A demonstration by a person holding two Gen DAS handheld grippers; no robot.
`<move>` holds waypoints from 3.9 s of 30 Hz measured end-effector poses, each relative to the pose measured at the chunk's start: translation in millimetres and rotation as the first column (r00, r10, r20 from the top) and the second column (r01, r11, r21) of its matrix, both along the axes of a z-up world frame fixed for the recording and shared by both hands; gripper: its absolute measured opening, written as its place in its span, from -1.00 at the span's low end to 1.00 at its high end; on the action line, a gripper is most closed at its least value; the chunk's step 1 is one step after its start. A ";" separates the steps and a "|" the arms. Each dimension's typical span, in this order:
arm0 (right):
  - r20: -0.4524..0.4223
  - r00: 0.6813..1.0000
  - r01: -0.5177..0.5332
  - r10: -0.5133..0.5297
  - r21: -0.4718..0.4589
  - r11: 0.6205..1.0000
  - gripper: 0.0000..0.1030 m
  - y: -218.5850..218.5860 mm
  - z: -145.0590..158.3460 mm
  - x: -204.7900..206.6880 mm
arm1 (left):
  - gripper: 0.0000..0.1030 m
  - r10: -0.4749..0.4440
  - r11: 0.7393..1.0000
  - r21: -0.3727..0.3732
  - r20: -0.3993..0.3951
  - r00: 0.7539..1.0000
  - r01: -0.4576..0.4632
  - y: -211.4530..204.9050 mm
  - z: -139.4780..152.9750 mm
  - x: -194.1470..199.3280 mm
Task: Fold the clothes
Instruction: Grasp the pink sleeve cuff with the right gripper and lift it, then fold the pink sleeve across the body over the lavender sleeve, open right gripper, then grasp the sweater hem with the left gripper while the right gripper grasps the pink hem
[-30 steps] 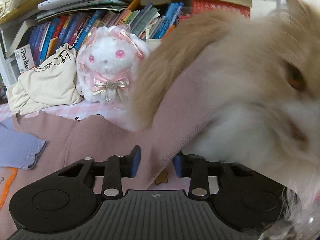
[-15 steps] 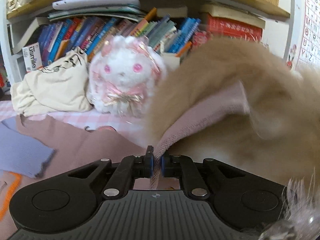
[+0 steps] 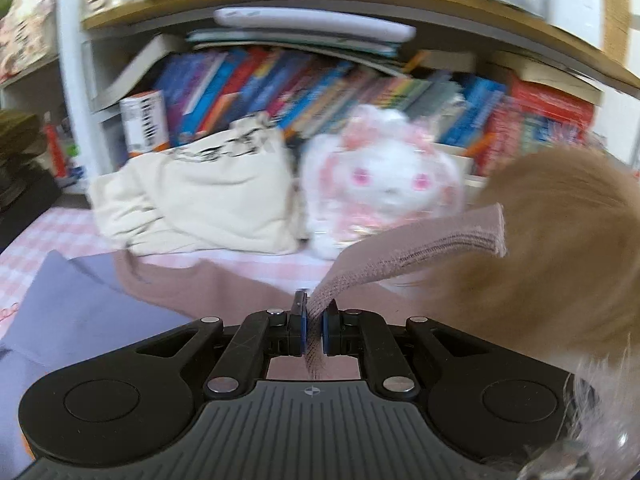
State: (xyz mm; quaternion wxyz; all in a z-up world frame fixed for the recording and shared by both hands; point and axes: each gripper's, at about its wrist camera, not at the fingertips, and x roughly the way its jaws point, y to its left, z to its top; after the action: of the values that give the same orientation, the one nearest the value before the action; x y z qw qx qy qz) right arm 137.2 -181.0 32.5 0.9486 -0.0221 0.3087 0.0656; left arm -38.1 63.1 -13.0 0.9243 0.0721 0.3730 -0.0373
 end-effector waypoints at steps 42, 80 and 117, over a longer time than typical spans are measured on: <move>-0.204 0.942 -0.295 0.268 -0.117 0.948 -0.31 99.0 -62.3 6.4 | 0.80 -0.072 0.996 0.062 0.010 0.997 0.071 10.3 0.0 -11.5; -0.155 0.910 -0.349 0.385 0.215 0.912 0.06 188.5 -16.0 39.2 | 0.80 -0.040 0.993 0.111 0.013 0.999 0.038 21.6 4.0 -23.0; -0.306 0.947 0.125 -0.098 0.070 0.990 0.15 21.2 -61.4 -198.4 | 0.80 -0.005 1.000 -0.011 0.008 1.000 0.005 58.6 7.3 -20.4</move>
State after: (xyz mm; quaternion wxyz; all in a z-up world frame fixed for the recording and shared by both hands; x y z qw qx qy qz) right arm -61.2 -159.9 -28.8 0.8926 0.0479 0.4475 0.0283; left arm -58.5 121.7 -5.6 0.9260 0.0682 0.3691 -0.0414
